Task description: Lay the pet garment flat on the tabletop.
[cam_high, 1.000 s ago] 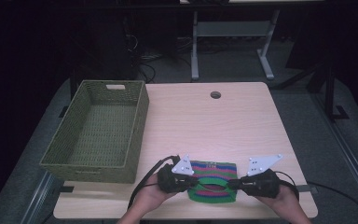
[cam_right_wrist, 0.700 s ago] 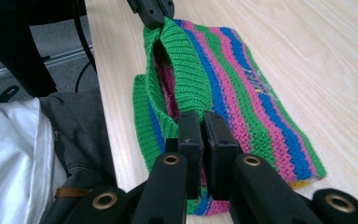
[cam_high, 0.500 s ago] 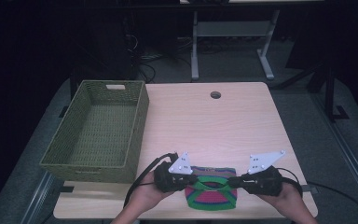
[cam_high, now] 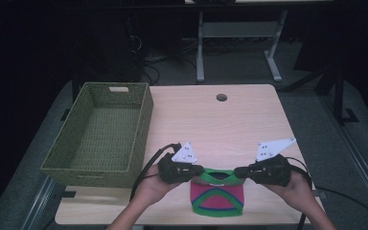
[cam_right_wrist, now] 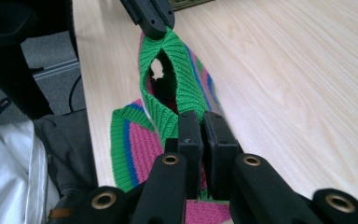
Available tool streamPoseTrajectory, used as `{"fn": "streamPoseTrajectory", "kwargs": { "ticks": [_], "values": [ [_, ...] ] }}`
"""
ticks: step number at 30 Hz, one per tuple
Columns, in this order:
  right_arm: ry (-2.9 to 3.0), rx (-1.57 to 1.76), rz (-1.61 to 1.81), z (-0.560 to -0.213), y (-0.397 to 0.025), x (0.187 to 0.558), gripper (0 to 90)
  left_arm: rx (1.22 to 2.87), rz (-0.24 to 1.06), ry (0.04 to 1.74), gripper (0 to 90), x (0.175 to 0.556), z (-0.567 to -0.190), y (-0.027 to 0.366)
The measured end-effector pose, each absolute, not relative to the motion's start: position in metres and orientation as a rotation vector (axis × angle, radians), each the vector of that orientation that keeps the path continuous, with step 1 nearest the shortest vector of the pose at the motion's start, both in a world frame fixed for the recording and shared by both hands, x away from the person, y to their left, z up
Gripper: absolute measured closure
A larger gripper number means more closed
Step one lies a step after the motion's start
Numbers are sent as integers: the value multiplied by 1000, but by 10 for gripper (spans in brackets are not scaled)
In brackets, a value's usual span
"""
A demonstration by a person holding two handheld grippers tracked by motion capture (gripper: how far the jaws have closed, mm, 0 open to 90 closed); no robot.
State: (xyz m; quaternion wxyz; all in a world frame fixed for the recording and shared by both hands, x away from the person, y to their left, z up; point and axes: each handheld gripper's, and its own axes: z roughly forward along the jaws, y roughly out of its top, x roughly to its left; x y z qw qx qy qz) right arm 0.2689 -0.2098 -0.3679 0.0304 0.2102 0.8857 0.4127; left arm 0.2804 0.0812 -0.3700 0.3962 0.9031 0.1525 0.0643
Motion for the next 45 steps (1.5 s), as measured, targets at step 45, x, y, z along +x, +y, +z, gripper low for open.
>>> {"fn": "streamPoseTrajectory", "kwargs": {
  "ticks": [45],
  "values": [
    [2742,938,1220,-378,-212,357,851,2248,157,579,857,360,-388,67]
  ]
}}
